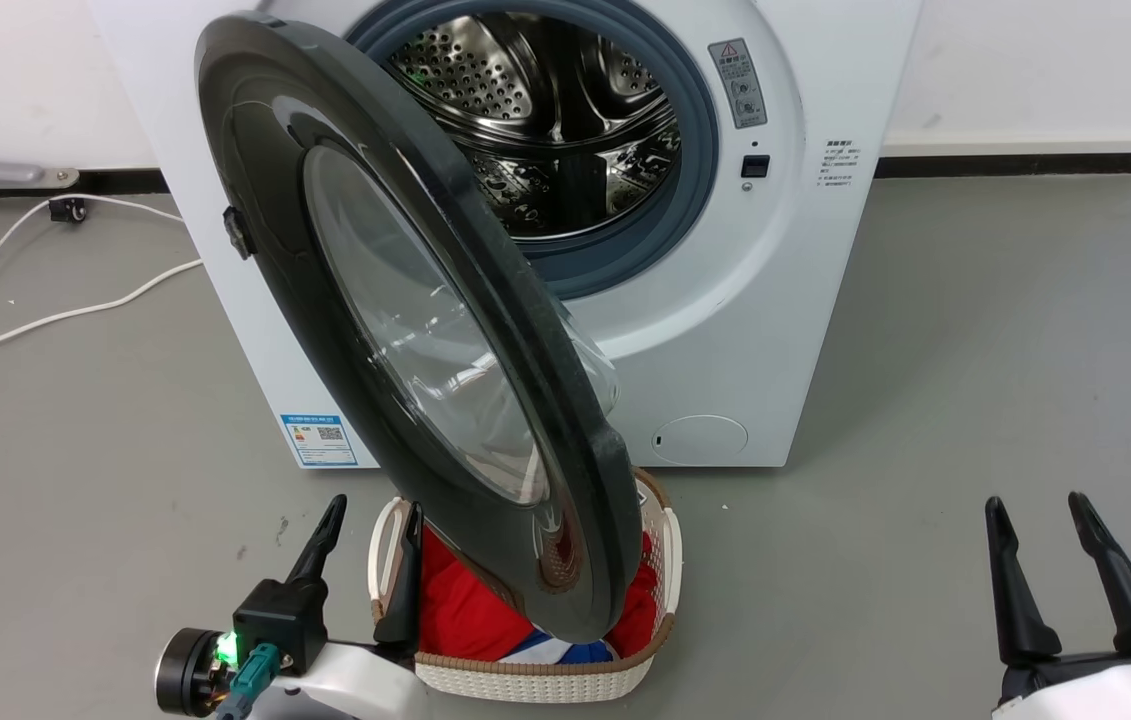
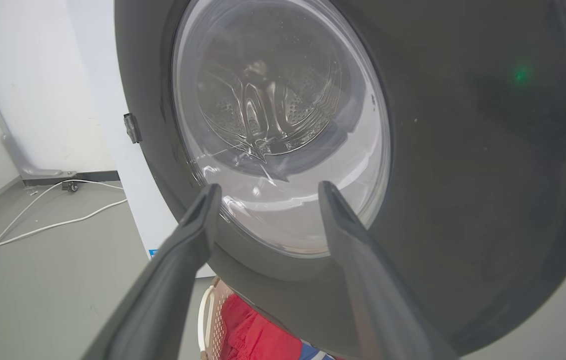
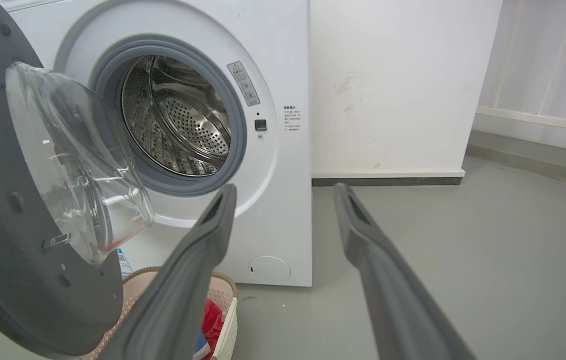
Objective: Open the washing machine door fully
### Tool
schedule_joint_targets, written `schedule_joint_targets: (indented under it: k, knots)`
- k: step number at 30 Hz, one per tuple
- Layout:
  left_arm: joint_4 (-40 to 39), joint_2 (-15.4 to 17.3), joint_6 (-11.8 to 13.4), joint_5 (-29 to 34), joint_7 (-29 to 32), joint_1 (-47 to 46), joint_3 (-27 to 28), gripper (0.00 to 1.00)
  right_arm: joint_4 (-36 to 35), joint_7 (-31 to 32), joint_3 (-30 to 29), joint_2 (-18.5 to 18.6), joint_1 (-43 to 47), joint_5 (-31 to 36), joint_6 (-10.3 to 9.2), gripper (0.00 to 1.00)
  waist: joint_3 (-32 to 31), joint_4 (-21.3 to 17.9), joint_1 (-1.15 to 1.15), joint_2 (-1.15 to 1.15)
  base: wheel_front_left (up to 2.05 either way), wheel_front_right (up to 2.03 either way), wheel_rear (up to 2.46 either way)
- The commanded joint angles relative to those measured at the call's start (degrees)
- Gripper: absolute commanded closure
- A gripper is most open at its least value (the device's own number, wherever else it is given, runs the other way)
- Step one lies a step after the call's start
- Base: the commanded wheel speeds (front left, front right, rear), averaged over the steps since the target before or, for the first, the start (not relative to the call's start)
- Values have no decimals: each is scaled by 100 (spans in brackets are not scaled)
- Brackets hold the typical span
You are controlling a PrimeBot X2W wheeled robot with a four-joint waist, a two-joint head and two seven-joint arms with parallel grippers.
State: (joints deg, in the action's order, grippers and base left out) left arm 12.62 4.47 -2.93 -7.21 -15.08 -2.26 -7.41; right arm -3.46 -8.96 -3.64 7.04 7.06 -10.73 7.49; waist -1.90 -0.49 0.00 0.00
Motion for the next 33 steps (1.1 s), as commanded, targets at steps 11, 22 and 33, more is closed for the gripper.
schedule_joint_targets:
  k: [11, 22, 33]
  knots:
    - [7, 32, 78, -19, -13, 157, 87, 0, -56, 65, -56, -229, 356, 376, 0, 0, -27, 23, 0, 0, 0, 0, 0]
    - [78, 26, 50, -75, -13, 94, 89, 0, -106, 128, -18, -304, 273, 359, 0, 0, -25, 10, 0, 0, 0, 0, 0]
    - [135, 22, 34, -152, -13, 23, 74, 100, -172, 220, 12, -350, 264, 442, 1, 0, -19, -11, 0, 0, 0, 0, 0]
